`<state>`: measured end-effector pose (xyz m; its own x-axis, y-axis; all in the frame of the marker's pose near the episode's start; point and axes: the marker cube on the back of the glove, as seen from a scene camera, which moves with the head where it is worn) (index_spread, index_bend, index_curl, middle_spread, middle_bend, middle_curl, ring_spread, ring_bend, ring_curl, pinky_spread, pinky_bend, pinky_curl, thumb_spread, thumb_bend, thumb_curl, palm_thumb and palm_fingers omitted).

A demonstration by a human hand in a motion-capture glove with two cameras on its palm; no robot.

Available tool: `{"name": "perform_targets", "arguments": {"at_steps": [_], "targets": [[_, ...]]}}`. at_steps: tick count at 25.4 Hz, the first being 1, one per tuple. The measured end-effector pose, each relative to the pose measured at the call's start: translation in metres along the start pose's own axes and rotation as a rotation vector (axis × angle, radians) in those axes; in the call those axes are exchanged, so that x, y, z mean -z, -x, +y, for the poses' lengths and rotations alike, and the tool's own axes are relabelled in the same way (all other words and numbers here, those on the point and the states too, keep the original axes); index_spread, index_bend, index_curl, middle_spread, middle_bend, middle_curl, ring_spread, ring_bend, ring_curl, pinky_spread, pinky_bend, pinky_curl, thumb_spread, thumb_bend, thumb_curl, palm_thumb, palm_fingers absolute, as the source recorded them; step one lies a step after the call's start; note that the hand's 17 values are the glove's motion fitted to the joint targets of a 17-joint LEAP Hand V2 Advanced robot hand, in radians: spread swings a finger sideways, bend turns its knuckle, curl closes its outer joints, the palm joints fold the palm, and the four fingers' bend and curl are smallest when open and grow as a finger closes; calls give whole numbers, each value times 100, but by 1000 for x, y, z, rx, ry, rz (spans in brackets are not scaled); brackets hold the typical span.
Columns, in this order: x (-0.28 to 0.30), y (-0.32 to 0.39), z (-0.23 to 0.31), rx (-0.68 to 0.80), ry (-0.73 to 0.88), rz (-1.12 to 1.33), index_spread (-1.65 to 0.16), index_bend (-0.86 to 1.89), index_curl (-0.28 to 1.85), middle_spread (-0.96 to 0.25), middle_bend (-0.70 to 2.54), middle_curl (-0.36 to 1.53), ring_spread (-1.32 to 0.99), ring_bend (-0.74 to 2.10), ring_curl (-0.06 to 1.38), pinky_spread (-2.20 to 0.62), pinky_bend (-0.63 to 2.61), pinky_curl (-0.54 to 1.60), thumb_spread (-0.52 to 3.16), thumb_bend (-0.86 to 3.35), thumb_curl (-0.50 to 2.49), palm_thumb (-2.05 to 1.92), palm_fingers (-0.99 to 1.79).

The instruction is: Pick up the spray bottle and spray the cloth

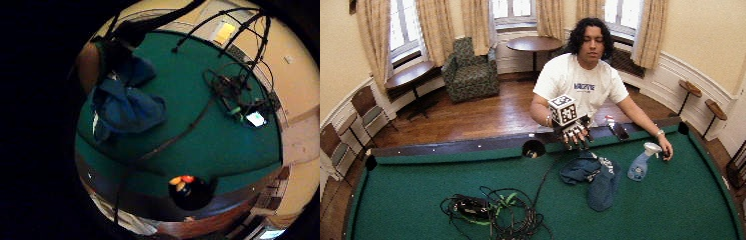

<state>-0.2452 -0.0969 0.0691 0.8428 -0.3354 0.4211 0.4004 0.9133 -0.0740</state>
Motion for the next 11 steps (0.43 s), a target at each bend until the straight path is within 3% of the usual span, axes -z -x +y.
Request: {"name": "perform_targets", "arguments": {"at_steps": [11], "targets": [[-6,1,20,-3,39,19,-41,12,28,-12,18,36,-7,49,36,22,32,36,100,-3,41,40,57]]}}
